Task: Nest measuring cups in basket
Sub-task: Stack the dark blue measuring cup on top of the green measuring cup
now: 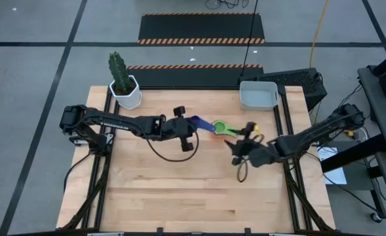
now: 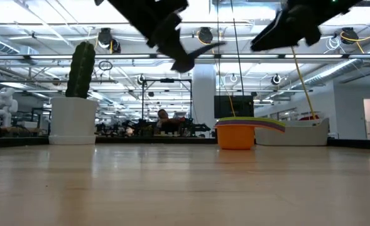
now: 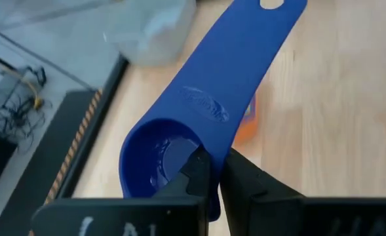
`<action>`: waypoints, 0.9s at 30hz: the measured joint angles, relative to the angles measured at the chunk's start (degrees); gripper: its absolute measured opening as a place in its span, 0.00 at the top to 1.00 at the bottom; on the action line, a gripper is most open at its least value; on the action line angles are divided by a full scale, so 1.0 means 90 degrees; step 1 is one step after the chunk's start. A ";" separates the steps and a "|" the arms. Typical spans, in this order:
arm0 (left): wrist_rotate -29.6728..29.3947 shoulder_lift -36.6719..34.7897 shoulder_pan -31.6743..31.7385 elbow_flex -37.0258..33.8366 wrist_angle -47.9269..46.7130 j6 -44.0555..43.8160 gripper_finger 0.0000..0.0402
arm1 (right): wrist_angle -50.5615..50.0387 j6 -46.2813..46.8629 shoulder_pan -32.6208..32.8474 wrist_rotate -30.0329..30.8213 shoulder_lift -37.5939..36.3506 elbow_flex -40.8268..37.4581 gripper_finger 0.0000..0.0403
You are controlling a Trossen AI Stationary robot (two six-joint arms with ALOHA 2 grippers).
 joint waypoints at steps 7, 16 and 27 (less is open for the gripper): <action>0.0216 0.0279 0.0095 0.0060 0.1402 0.0016 0.96 | -0.1319 0.1024 0.0614 0.0462 -0.1342 0.0000 0.45; 0.0583 0.1713 0.0204 0.1345 0.1467 -0.0669 0.97 | -0.1641 0.1207 0.0999 0.0476 -0.2155 -0.0005 0.45; 0.0581 0.2671 0.0298 0.1934 0.1211 -0.1299 0.92 | -0.1834 0.1207 0.1134 0.0482 -0.2242 -0.0006 0.45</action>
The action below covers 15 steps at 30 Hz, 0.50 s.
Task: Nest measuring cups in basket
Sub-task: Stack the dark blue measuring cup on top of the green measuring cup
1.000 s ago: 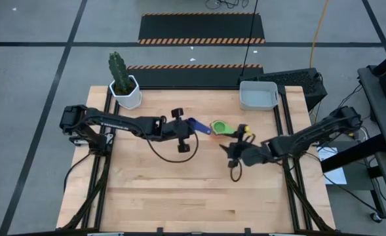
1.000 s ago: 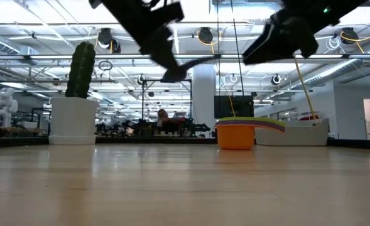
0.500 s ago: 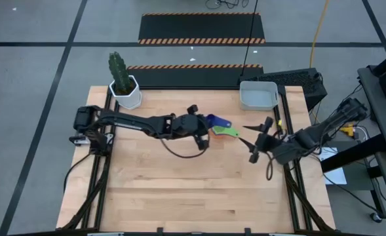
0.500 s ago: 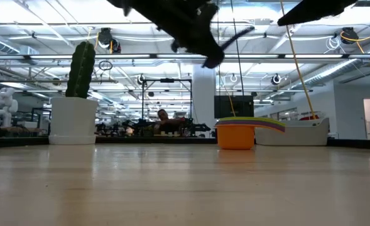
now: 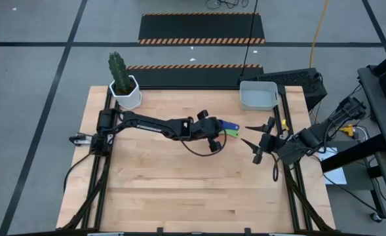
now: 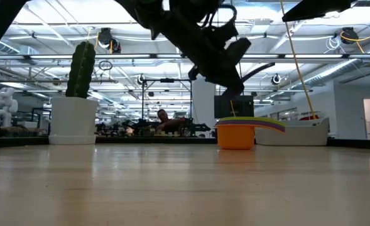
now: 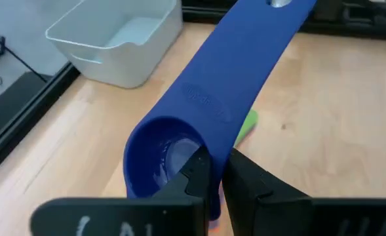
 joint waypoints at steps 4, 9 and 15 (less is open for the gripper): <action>-0.0007 0.0219 0.0076 0.0001 0.0004 -0.0060 0.96 | 0.0006 0.0002 0.0000 0.0000 -0.0003 -0.0001 0.45; 0.0008 0.0367 0.0119 -0.0005 0.0068 -0.0067 0.91 | 0.0120 -0.0017 0.0000 0.0001 -0.0001 -0.0001 0.45; 0.0184 0.0365 0.0119 -0.0002 0.0100 0.0054 0.77 | 0.0169 -0.0044 -0.0002 -0.0014 0.0000 -0.0001 0.45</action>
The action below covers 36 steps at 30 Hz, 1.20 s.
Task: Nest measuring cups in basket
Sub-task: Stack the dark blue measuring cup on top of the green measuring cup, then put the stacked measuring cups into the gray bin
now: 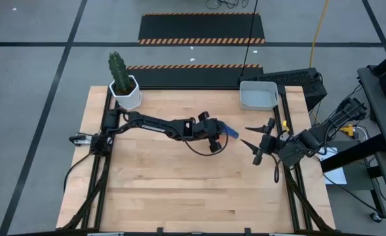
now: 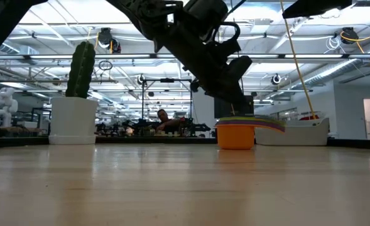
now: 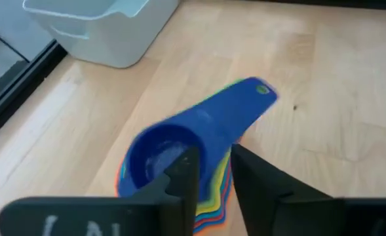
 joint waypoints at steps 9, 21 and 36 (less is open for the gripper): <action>0.0110 -0.0019 0.0029 0.0000 -0.0003 0.0045 0.66 | -0.0164 0.0603 -0.0005 -0.0047 0.0019 0.0000 0.45; 0.0309 -0.1712 -0.0095 -0.0099 -0.1982 0.0455 0.66 | -0.0584 0.2084 -0.1025 -0.1414 0.1418 -0.0007 0.44; 0.0261 -0.3819 -0.0692 -0.3194 -0.0606 0.0008 0.66 | -0.0578 0.1568 -0.3114 -0.4168 0.2058 -0.0005 0.23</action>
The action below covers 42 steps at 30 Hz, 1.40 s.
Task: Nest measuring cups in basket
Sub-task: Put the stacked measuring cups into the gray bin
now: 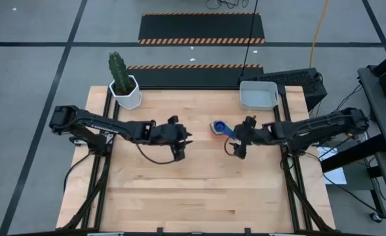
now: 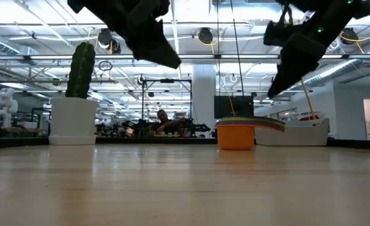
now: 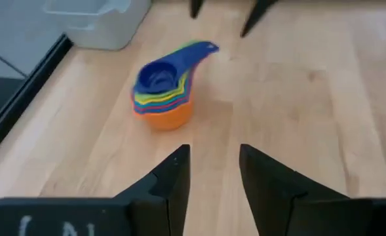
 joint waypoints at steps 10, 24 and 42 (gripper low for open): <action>-0.0055 -0.0044 0.0047 -0.0182 -0.0120 0.0275 0.66 | -0.0020 -0.0572 -0.0952 -0.0833 0.0349 0.0005 0.22; -0.0071 -0.0045 0.0041 -0.0177 -0.0028 0.0260 0.66 | -0.0185 -0.0827 -0.1103 -0.0652 0.0766 -0.0045 0.22; -0.0071 -0.0045 0.0041 -0.0177 -0.0020 0.0306 0.66 | 0.0385 -0.1187 -0.1301 -0.0852 0.0764 -0.0446 0.25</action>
